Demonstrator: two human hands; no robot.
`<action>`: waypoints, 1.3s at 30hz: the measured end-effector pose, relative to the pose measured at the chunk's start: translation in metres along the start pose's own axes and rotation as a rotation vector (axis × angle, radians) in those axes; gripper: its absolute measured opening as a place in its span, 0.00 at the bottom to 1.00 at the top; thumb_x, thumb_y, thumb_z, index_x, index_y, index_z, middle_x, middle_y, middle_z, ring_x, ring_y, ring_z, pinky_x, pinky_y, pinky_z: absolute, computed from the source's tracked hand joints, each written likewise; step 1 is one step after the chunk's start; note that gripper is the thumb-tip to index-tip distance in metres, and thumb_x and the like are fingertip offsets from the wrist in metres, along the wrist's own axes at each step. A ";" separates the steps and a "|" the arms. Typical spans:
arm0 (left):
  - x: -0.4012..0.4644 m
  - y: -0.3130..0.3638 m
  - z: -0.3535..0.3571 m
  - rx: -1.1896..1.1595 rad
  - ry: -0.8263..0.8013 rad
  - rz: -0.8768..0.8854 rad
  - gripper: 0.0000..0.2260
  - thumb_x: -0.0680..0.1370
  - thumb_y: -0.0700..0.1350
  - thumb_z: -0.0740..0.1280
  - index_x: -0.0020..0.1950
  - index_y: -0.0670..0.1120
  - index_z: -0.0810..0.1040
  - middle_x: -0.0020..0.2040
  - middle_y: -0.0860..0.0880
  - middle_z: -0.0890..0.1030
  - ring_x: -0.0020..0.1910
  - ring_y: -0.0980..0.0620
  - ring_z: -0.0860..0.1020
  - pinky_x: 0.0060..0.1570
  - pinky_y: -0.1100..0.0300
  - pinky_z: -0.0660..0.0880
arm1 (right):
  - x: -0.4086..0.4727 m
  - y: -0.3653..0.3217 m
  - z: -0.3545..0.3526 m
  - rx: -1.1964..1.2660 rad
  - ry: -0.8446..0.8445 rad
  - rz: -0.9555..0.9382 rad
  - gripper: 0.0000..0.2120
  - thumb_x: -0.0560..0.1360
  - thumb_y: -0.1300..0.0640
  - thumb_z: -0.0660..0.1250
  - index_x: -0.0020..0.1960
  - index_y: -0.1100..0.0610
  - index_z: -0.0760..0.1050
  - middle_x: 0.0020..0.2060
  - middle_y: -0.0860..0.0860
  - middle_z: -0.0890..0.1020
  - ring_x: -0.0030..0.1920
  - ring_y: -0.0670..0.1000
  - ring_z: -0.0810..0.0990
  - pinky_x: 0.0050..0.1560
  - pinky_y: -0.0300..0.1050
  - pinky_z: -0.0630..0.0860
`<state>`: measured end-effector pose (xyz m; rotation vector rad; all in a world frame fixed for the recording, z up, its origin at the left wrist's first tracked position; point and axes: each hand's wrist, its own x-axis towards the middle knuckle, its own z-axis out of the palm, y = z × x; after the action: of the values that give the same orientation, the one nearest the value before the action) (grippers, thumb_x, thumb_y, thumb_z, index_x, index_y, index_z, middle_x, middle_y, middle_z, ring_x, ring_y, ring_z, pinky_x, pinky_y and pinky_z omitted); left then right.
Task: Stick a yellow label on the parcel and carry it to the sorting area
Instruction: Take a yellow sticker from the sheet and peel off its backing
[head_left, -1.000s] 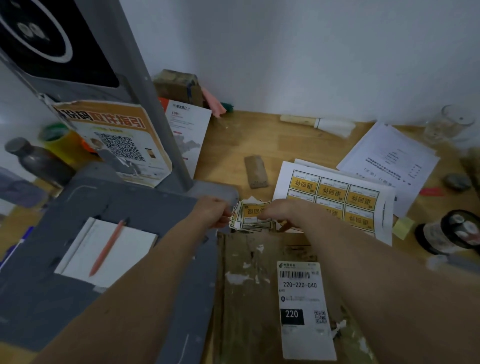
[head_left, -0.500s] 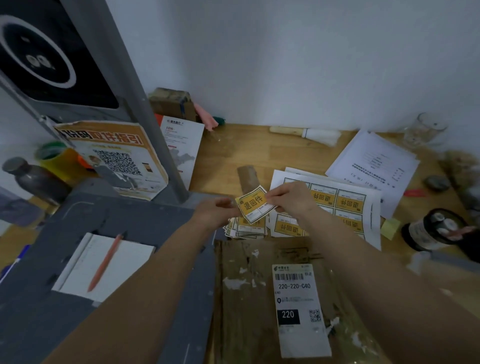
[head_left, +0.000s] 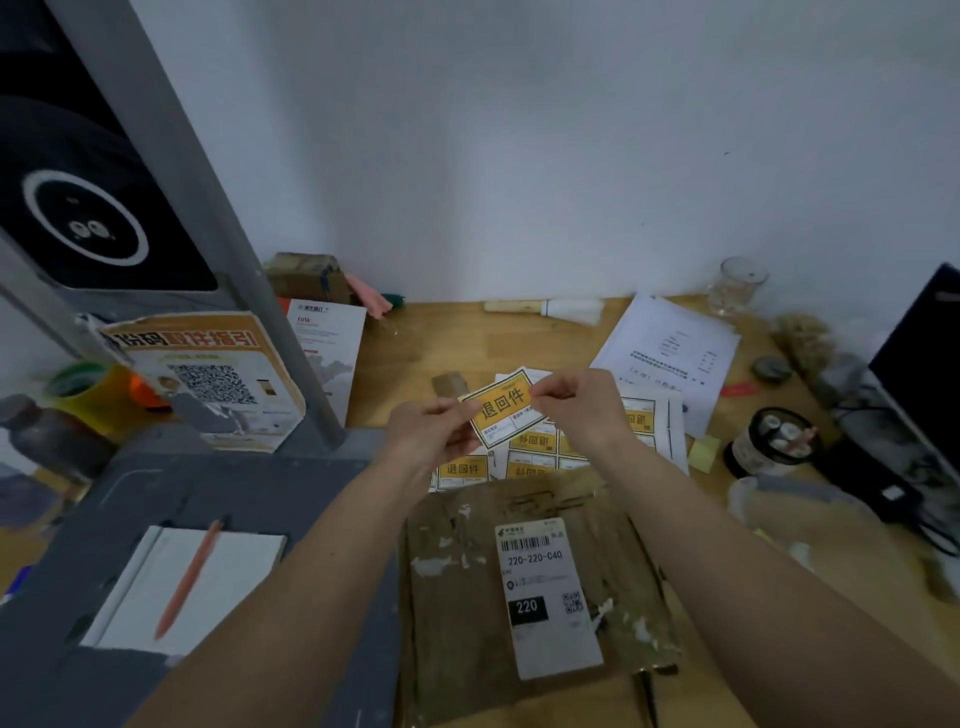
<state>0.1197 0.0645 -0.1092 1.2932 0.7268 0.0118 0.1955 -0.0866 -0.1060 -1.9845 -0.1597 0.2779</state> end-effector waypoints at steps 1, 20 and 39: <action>-0.003 0.001 0.002 -0.017 0.012 0.010 0.06 0.74 0.39 0.70 0.48 0.37 0.79 0.47 0.38 0.84 0.38 0.47 0.82 0.31 0.63 0.79 | -0.003 -0.002 -0.002 0.004 0.001 0.000 0.05 0.72 0.66 0.69 0.41 0.58 0.80 0.40 0.53 0.81 0.36 0.45 0.76 0.38 0.37 0.71; -0.065 0.004 0.043 -0.014 0.015 0.252 0.03 0.71 0.37 0.73 0.38 0.41 0.81 0.33 0.46 0.82 0.31 0.52 0.79 0.38 0.61 0.80 | -0.069 -0.022 -0.021 -0.090 0.029 -0.285 0.06 0.72 0.59 0.70 0.47 0.54 0.75 0.43 0.49 0.79 0.42 0.45 0.76 0.41 0.33 0.72; -0.072 0.002 0.043 -0.084 -0.195 0.239 0.05 0.74 0.40 0.71 0.45 0.38 0.83 0.40 0.41 0.83 0.38 0.50 0.80 0.42 0.60 0.79 | -0.075 -0.034 -0.048 0.135 -0.099 -0.204 0.07 0.69 0.67 0.72 0.45 0.58 0.82 0.39 0.54 0.84 0.41 0.50 0.82 0.45 0.40 0.80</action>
<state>0.0857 -0.0011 -0.0686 1.2738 0.3991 0.1072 0.1362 -0.1321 -0.0471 -1.8056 -0.3941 0.2482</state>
